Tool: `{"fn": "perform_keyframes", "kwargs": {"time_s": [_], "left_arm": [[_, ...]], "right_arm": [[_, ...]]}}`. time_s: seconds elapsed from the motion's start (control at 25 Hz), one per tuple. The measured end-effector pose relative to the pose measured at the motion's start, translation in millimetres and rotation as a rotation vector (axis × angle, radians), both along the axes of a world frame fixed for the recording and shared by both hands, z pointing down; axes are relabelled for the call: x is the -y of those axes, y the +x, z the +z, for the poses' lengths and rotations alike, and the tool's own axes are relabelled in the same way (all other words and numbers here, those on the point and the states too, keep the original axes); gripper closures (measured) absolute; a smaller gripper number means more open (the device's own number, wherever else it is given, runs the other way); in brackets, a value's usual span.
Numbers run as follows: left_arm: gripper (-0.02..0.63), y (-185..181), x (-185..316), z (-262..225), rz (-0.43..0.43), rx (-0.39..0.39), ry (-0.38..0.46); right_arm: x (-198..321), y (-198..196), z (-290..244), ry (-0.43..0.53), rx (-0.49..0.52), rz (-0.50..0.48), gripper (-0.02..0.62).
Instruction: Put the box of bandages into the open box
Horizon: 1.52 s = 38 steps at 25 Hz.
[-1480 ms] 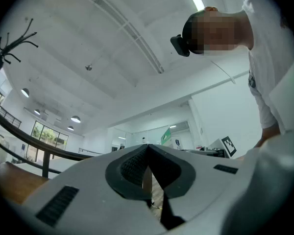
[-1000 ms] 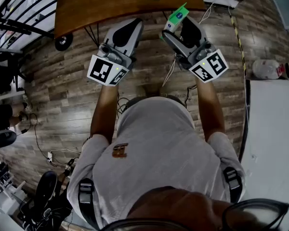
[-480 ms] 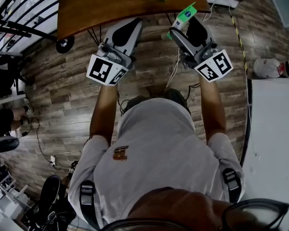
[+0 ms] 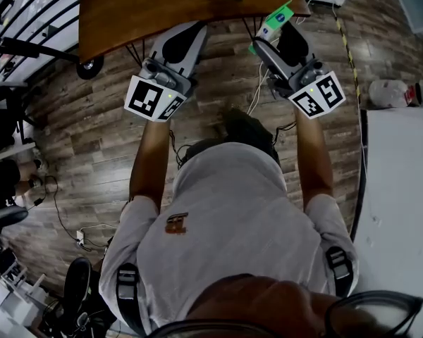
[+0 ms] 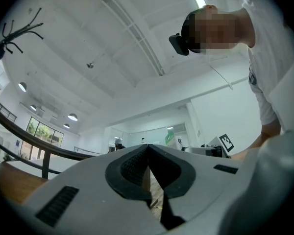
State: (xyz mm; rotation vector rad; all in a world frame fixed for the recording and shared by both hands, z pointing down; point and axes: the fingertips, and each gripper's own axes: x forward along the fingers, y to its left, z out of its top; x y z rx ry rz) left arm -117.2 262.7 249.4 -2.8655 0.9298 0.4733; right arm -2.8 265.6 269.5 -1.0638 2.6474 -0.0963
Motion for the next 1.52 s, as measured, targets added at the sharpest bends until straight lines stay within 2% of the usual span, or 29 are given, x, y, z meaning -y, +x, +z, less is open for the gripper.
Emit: {"fn": "perform_keyframes", "kwargs": {"time_s": [0.16,0.36,0.6,0.88,1.52], "left_arm": [[0.586,6,36,4,-0.018,0.002,0.002],[0.587,12,123,-11,-0.048,0.005,0.006],[0.588,32,145,16,-0.066,0.012,0.037],[0.587,55,239,7,-0.092,0.018,0.027],[0.586,104,366,13,-0.162,0.014,0.030]], "right_arm": [[36,9,4,0.001,-0.005,-0.013,0.267],[126,16,-10,0.006,-0.010,-0.040,0.267],[148,34,20,0.036,-0.024,-0.057,0.267],[244,53,12,0.027,-0.036,-0.095,0.267],[375,90,27,0.011,-0.075,-0.186,0.268]]}}
